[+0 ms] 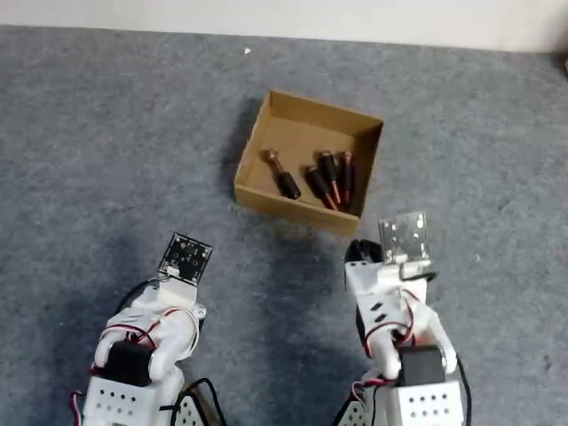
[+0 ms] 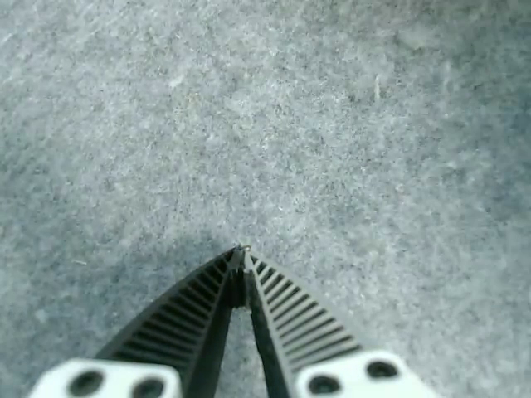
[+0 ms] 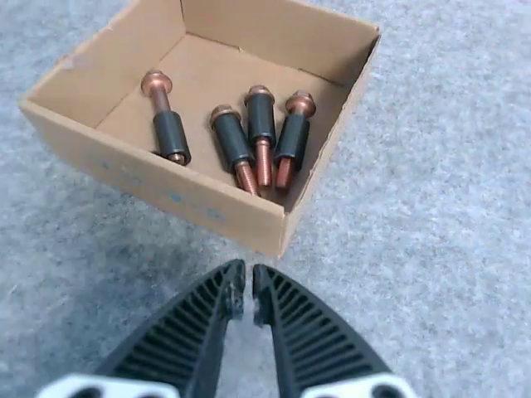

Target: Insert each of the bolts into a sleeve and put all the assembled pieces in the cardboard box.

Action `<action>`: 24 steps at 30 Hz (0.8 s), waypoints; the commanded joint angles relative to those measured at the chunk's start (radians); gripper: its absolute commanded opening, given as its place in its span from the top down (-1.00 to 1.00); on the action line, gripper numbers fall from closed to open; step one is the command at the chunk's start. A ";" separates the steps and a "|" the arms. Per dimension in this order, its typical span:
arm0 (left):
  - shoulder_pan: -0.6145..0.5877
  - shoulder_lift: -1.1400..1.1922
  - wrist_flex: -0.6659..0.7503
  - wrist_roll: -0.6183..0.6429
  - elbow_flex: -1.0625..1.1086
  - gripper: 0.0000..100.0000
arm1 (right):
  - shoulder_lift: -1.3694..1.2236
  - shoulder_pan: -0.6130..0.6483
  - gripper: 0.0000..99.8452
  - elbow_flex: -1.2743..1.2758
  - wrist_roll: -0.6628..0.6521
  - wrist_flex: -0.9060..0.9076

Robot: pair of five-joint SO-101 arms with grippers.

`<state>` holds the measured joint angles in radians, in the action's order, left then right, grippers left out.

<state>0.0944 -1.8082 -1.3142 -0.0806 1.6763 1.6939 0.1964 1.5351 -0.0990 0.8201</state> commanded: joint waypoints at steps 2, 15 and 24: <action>-0.013 -0.002 -0.005 -0.011 0.019 0.99 | 0.151 0.004 0.99 0.064 0.020 0.002; -0.013 -0.002 -0.005 -0.011 0.019 0.99 | 0.142 0.004 0.99 0.226 0.021 -0.001; -0.013 -0.002 -0.005 -0.011 0.019 0.99 | 0.142 0.002 0.99 0.269 0.021 0.134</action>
<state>0.0944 -1.8082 -1.3142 -0.0806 1.6763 1.8213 0.1964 1.6701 -0.0882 0.9260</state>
